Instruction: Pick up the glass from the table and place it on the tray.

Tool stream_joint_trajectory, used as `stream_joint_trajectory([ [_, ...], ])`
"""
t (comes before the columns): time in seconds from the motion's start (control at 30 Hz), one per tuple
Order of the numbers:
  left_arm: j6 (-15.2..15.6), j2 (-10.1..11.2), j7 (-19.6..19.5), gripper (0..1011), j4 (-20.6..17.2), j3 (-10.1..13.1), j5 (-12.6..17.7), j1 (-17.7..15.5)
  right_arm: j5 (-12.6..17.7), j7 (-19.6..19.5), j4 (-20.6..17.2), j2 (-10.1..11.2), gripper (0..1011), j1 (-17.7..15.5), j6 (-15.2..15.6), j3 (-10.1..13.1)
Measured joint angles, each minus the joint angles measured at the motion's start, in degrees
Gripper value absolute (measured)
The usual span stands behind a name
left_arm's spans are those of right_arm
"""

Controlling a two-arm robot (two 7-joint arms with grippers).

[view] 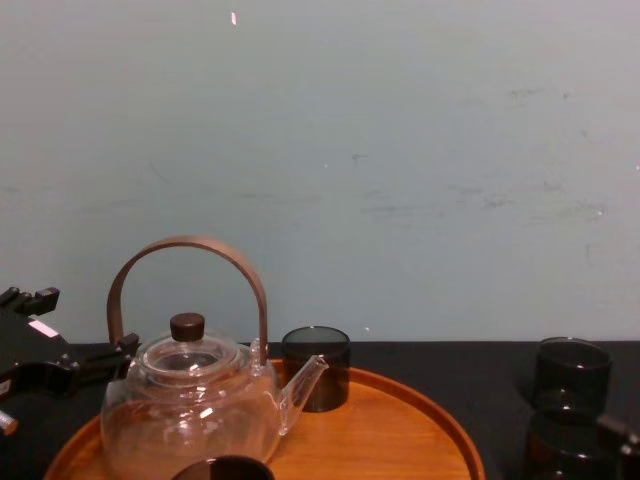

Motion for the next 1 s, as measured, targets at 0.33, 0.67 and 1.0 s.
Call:
stream_joint_trajectory([
  [0.33, 0.0, 0.0, 0.0, 1009, 0.0, 0.0, 0.0, 0.0, 1.6, 3.3, 3.2, -2.2, 1002, 0.4, 1.2, 0.0],
  [0.67, 0.0, 0.0, 0.0, 1009, 0.0, 0.0, 0.0, 0.0, 1.3, 4.7, 4.6, -3.4, 1002, 0.3, 1.6, 1.0],
  [1.0, 0.0, 0.0, 0.0, 1009, 0.0, 0.0, 0.0, 0.0, 0.7, 6.7, 8.0, -5.4, 1002, 2.2, 2.6, 1.3],
])
